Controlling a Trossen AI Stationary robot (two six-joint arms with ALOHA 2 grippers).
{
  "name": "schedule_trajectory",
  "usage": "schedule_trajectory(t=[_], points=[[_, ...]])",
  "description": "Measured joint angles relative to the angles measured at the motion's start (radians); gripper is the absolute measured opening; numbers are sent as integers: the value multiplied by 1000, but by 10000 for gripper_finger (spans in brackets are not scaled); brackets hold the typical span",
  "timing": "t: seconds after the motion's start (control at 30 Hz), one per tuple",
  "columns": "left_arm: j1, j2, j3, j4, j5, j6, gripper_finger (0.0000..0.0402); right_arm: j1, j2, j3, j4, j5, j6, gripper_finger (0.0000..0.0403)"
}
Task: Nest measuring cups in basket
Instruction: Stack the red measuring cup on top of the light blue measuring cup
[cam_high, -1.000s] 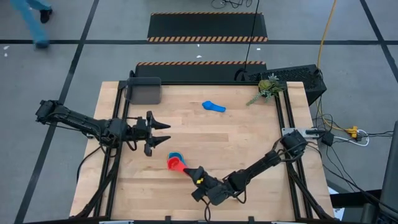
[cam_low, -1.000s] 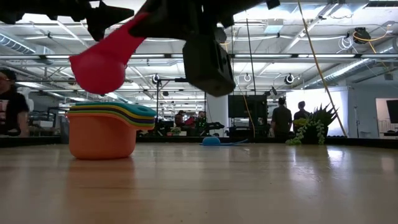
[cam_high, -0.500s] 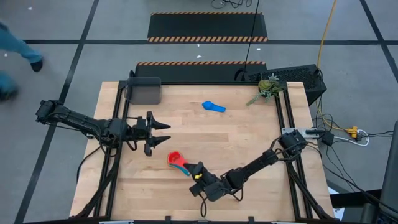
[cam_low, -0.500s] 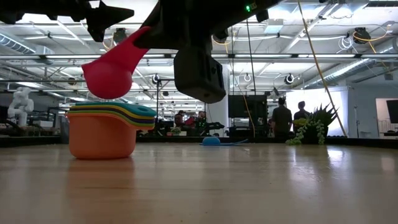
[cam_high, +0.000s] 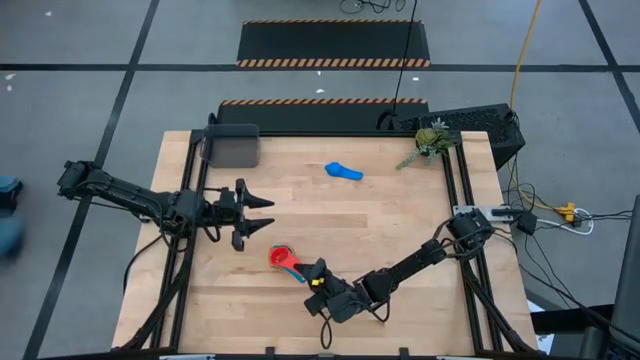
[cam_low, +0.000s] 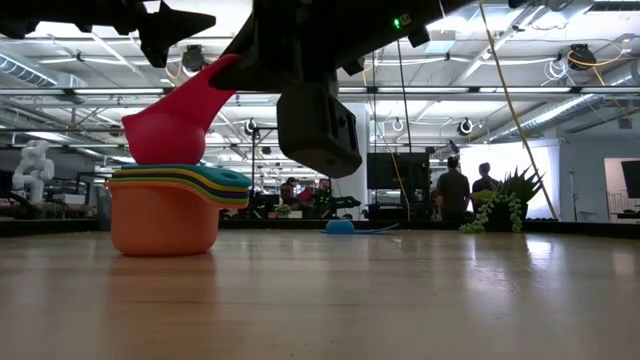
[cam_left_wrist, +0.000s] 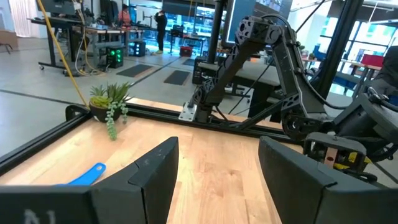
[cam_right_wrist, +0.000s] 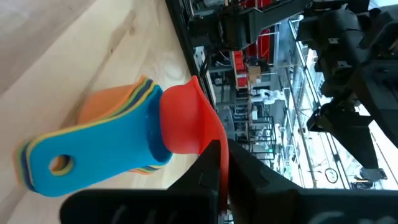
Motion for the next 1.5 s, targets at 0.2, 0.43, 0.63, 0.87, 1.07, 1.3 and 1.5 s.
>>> schedule_trajectory(t=[0.2,0.43,0.63,0.87,1.07,1.3,1.5], points=[[-1,0,0,0,0,-1,225,-1,0,0,-5,0,-4,0],[-1,0,0,0,0,-2,225,-1,0,0,-33,0,0,0],[-1,0,0,0,0,-4,225,-2,0,0,-54,1,21,0],[-1,0,0,0,1,-7,225,-2,0,0,-61,0,22,12],[-1,0,0,0,1,-12,225,-2,0,0,-61,-1,22,36],[-1,0,0,0,1,-12,225,-1,0,0,-60,-2,23,58],[-1,0,0,0,1,-13,225,-2,0,0,-71,-58,71,68]])
